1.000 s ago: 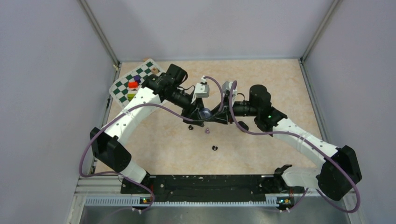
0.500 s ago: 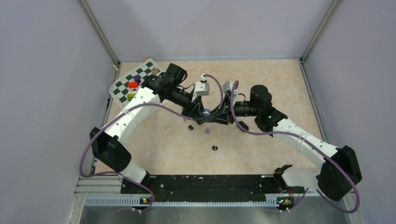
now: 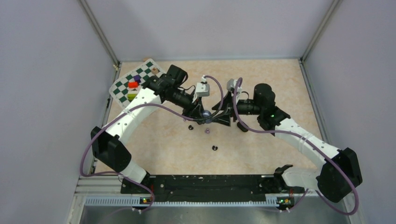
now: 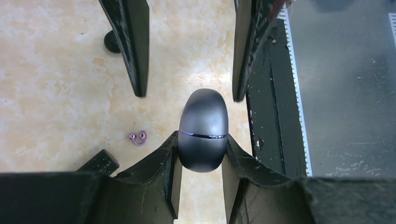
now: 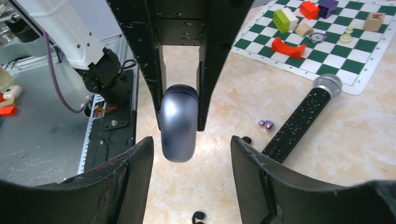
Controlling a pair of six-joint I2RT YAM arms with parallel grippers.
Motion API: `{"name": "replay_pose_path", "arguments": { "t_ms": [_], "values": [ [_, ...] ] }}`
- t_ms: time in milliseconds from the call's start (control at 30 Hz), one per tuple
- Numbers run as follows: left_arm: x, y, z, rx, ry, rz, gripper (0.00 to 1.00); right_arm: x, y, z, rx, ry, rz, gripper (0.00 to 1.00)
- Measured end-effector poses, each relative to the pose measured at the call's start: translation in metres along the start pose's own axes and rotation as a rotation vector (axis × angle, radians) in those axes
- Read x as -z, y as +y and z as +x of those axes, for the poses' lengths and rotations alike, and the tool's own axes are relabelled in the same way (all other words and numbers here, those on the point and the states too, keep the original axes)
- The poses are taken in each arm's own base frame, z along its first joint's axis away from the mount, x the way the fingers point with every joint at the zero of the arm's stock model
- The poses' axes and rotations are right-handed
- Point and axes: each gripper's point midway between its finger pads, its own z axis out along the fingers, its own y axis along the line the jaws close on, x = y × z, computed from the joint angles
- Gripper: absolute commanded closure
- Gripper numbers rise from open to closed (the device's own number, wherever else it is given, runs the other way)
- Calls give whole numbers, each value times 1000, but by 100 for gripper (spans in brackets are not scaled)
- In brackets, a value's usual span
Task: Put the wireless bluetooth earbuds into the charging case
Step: Open the charging case.
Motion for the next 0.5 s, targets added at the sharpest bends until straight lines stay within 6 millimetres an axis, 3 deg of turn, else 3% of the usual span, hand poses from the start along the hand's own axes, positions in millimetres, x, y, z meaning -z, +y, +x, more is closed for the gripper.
{"name": "replay_pose_path", "arguments": {
  "t_ms": [200, 500],
  "values": [
    [0, 1, 1, -1, 1, -2, 100, 17, -7, -15, 23, -38, 40, 33],
    [0, 1, 0, -3, 0, -4, 100, 13, -7, -17, -1, -57, 26, 24]
  ]
}}
